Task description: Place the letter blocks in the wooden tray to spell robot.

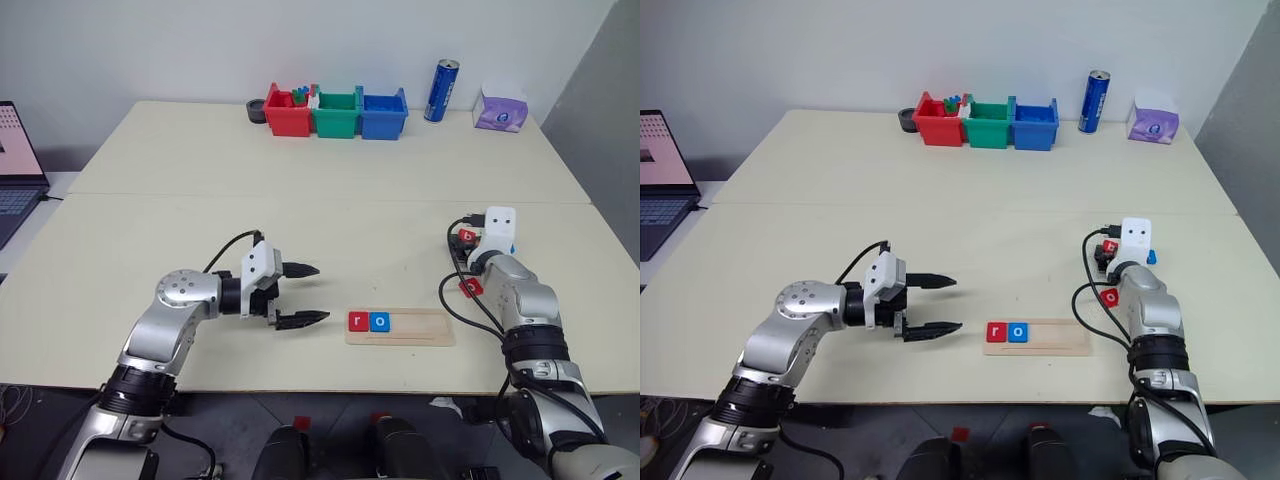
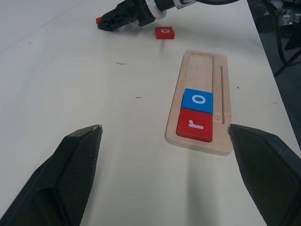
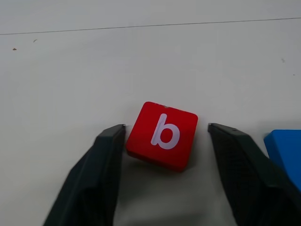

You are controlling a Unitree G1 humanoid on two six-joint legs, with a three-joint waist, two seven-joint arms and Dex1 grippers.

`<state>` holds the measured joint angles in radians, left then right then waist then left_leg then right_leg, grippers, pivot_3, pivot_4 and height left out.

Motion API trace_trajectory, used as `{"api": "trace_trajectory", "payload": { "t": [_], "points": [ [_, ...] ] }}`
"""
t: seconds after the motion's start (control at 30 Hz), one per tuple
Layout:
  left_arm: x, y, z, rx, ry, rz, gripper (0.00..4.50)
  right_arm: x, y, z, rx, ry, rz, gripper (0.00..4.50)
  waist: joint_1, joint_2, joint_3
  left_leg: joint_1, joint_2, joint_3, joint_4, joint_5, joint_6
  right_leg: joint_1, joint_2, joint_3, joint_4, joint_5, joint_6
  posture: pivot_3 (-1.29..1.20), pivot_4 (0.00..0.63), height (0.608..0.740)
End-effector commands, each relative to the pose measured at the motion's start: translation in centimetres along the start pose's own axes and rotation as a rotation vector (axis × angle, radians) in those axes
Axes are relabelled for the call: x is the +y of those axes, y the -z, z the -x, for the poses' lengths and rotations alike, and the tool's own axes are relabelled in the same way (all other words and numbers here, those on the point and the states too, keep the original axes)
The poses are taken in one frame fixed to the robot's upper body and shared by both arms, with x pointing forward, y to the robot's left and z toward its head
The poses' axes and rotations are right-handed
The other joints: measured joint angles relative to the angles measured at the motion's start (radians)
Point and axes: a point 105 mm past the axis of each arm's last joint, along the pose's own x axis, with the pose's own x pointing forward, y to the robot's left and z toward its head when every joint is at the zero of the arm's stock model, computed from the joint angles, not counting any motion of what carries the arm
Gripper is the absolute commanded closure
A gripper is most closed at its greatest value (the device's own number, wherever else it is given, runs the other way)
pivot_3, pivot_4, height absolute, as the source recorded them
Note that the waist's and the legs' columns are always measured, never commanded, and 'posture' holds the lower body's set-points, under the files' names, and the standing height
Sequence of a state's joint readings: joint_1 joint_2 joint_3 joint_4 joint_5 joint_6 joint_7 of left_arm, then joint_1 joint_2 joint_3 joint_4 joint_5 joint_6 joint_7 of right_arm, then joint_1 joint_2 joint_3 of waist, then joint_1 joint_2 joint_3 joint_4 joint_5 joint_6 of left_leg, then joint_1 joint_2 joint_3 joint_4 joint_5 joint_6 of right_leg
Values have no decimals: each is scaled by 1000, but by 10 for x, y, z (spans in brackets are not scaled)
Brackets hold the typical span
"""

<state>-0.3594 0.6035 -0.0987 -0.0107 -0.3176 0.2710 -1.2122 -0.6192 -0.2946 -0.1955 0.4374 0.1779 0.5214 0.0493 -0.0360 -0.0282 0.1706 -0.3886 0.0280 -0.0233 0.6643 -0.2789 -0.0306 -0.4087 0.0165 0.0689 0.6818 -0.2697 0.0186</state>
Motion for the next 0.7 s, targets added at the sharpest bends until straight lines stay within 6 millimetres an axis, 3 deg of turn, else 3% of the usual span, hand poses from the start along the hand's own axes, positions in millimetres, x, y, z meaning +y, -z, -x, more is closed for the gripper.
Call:
{"api": "trace_trajectory", "payload": {
  "t": [0.03, 0.07, 0.2, 0.3, 0.37, 0.53, 0.7],
  "points": [
    [-4, -10, 5, -16, 12, -58, 0, 2, 14, -1, 47, -2, -2, 2702, 0, 0, 0, 0, 0, 0, 0, 0, 0, 0, 0, 0, 0, 0, 0, 0, 150, 740],
    [-5, -9, 6, -14, 13, -57, 0, 2, 12, -1, 39, -6, 1, 3036, -1, 0, 0, 0, 0, 0, 0, 0, 0, 0, 0, 0, 0, 0, 0, 0, 150, 740],
    [-11, -6, 13, -17, 34, -52, 0, 11, -11, 17, -52, -63, 54, 3042, -2, 0, 0, 0, 0, 0, 0, 0, 0, 0, 0, 1, 0, 0, 0, 0, 150, 740],
    [-18, -4, 17, -14, 71, -50, 0, 22, -31, 54, -148, -135, 130, 3042, 2, 3, 1, -4, 1, -2, -1, 0, 0, -3, 0, 0, 0, 0, 0, 0, 150, 740],
    [-22, -4, 19, -21, 95, -44, 0, 27, -34, 82, -184, -163, 160, 3042, 4, 5, 1, -9, 1, -3, -1, 0, 0, -7, 0, 0, 0, 0, 0, 0, 150, 740],
    [-32, -4, 20, -45, 149, -58, 0, 23, -16, 144, -171, -132, 123, 3042, 6, 5, 0, -11, 1, -3, -1, 0, 0, -10, 0, 0, 0, 0, 0, 0, 150, 740],
    [-40, -1, 17, -37, 195, -67, 0, 8, 25, 177, -55, -8, 103, 3042, 4, 6, -1, -10, 1, -2, 0, 0, 0, -9, 0, 0, 0, -3, 5, 0, 150, 740]
  ]
}}
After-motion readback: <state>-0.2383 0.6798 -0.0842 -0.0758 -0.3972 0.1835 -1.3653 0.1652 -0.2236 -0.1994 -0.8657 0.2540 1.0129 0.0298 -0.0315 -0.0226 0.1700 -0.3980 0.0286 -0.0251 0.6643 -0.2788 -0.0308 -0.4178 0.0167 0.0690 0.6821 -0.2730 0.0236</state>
